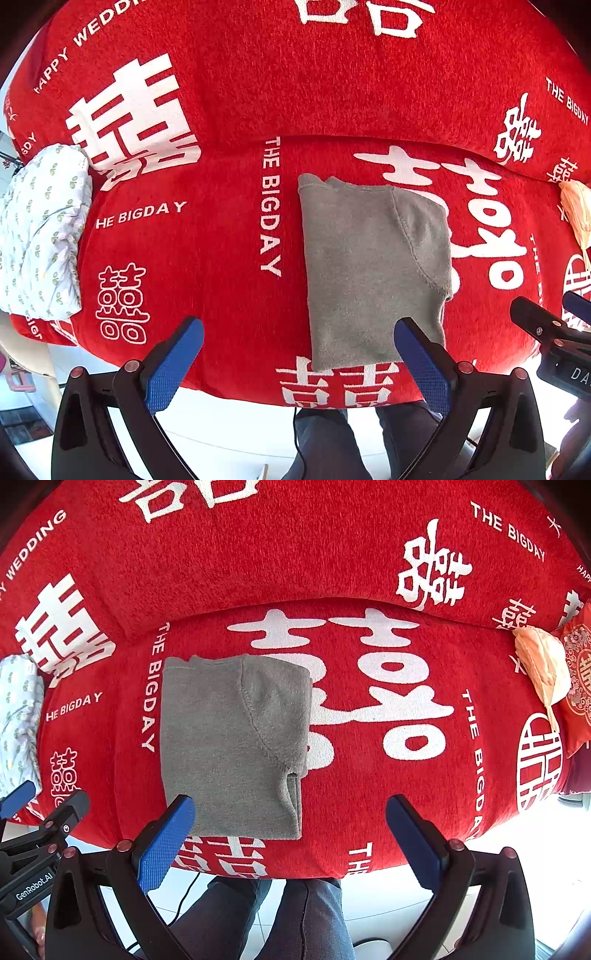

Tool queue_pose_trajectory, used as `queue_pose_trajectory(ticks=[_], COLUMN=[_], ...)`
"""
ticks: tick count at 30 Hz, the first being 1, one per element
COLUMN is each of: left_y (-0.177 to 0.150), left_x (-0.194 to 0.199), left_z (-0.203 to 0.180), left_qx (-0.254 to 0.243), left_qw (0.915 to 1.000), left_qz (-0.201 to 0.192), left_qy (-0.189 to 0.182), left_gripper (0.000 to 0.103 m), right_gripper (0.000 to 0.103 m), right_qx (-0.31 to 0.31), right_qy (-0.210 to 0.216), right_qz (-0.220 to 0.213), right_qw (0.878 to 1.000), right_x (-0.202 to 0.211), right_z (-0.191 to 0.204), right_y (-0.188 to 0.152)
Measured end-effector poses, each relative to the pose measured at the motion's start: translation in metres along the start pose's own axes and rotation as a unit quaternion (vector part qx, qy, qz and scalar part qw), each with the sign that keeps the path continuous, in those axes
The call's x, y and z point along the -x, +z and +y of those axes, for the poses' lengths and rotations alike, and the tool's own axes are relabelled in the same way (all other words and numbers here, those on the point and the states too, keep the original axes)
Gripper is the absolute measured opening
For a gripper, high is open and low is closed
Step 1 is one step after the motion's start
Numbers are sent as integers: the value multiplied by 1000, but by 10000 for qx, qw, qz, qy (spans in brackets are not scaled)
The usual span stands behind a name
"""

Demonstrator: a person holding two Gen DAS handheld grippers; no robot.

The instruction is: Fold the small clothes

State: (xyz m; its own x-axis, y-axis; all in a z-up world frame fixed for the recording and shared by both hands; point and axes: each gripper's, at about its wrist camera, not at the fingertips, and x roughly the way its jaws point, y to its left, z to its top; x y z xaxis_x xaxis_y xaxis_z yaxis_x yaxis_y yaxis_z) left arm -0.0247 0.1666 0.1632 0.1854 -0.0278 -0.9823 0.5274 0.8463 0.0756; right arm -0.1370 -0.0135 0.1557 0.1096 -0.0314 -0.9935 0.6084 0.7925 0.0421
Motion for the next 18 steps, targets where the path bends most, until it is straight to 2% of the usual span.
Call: queue_pose_trajectory(ticks=[18], left_y=[3], left_x=[-1], left_z=[2], left_qx=[-48], left_qw=[10000], left_qz=[0], left_qy=[15], left_gripper=[103], right_gripper=[103], right_qx=[25], right_qy=[8], right_qz=[5], right_qw=[10000], right_x=[0], right_z=[1], right_y=[2])
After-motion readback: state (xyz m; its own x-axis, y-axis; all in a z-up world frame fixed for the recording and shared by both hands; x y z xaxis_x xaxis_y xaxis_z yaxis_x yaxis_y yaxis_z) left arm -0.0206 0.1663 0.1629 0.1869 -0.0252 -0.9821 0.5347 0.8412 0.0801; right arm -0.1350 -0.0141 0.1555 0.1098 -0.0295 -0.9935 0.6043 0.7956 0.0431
